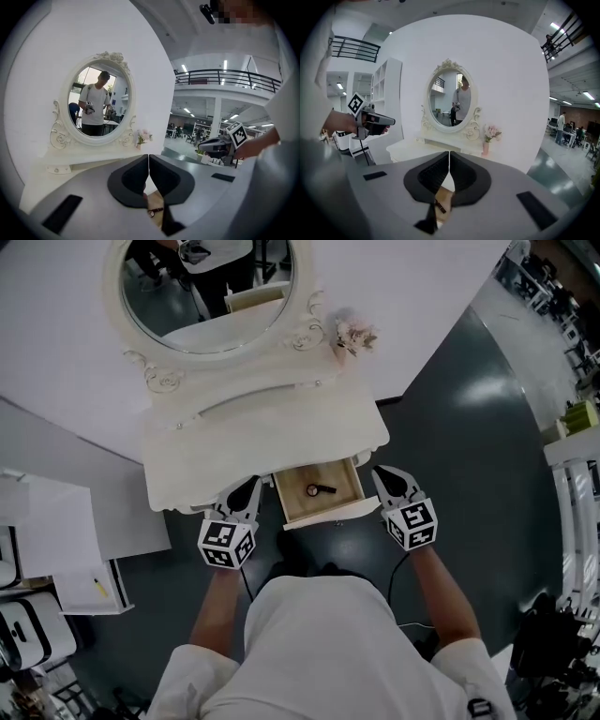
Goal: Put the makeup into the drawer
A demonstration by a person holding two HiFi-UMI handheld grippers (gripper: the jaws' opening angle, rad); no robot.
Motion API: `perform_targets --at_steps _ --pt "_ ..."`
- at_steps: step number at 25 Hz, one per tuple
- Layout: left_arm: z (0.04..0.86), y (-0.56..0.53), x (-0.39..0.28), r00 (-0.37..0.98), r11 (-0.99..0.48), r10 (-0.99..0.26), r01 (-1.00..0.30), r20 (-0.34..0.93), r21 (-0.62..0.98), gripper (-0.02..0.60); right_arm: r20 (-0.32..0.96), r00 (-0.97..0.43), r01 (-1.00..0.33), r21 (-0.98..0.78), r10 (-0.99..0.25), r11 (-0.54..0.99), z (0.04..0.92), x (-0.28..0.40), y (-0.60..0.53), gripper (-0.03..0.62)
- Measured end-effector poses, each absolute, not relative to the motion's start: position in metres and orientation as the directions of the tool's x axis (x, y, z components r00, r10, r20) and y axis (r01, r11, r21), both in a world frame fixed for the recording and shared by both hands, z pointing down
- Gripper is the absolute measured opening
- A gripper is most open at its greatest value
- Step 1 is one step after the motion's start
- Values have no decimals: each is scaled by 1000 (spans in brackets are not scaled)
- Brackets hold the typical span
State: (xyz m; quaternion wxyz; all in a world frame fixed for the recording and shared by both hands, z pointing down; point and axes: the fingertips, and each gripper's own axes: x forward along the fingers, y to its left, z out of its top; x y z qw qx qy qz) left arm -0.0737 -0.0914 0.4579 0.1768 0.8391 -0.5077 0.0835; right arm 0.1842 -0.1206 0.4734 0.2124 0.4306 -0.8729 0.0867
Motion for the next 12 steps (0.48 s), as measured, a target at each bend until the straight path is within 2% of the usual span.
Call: perform_targets --at_steps 12 --pt "423 -14 -33 343 -318 -909 -938 236 139 18 336 -624 -740 37 -706 671 445 216 -69 32"
